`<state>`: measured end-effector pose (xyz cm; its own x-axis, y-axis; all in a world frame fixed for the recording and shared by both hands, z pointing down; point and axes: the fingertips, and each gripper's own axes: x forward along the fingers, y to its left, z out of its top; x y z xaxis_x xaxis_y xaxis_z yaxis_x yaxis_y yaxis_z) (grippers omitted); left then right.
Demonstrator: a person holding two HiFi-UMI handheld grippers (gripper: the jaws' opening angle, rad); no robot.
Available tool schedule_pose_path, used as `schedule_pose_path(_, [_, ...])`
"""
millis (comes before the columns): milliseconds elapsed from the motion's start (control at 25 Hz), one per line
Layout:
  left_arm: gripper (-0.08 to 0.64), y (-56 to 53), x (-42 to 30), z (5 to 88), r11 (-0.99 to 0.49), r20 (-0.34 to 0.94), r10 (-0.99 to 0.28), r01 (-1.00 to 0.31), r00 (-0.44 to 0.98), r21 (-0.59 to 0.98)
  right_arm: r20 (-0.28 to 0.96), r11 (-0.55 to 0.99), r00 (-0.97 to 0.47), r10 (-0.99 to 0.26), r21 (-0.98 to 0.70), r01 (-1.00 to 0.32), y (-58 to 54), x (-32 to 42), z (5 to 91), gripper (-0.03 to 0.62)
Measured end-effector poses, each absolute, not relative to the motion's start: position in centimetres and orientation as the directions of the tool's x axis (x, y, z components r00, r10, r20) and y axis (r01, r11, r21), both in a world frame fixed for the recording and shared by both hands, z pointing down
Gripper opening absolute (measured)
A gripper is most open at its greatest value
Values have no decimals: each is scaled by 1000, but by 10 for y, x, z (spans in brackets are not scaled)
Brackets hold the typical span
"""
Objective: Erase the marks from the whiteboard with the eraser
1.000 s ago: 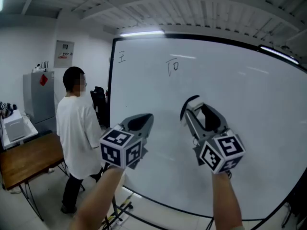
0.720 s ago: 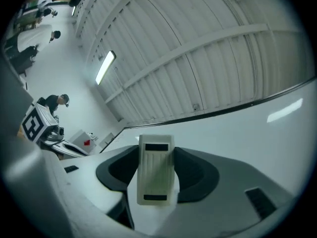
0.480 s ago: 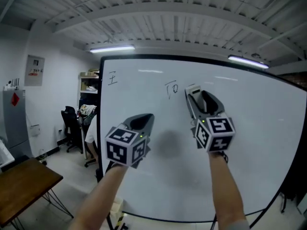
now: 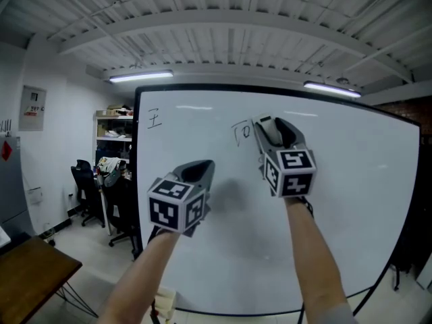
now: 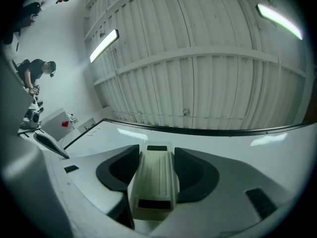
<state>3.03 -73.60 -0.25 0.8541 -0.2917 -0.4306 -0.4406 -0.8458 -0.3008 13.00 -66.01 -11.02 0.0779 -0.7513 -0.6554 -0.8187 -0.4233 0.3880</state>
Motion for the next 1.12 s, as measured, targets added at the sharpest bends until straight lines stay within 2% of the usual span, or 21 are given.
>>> schedule_pose_path(720, [2, -739, 29, 7, -865, -426, -243, -393, 871, -310, -601, -445, 115, -791, 436, -782, -679, 117, -108, 221])
schedule_pose_path(1120, [2, -769, -3, 21, -852, -421, -311, -447, 852, -274, -559, -435, 60, -827, 568, -698, -735, 44, -75, 221])
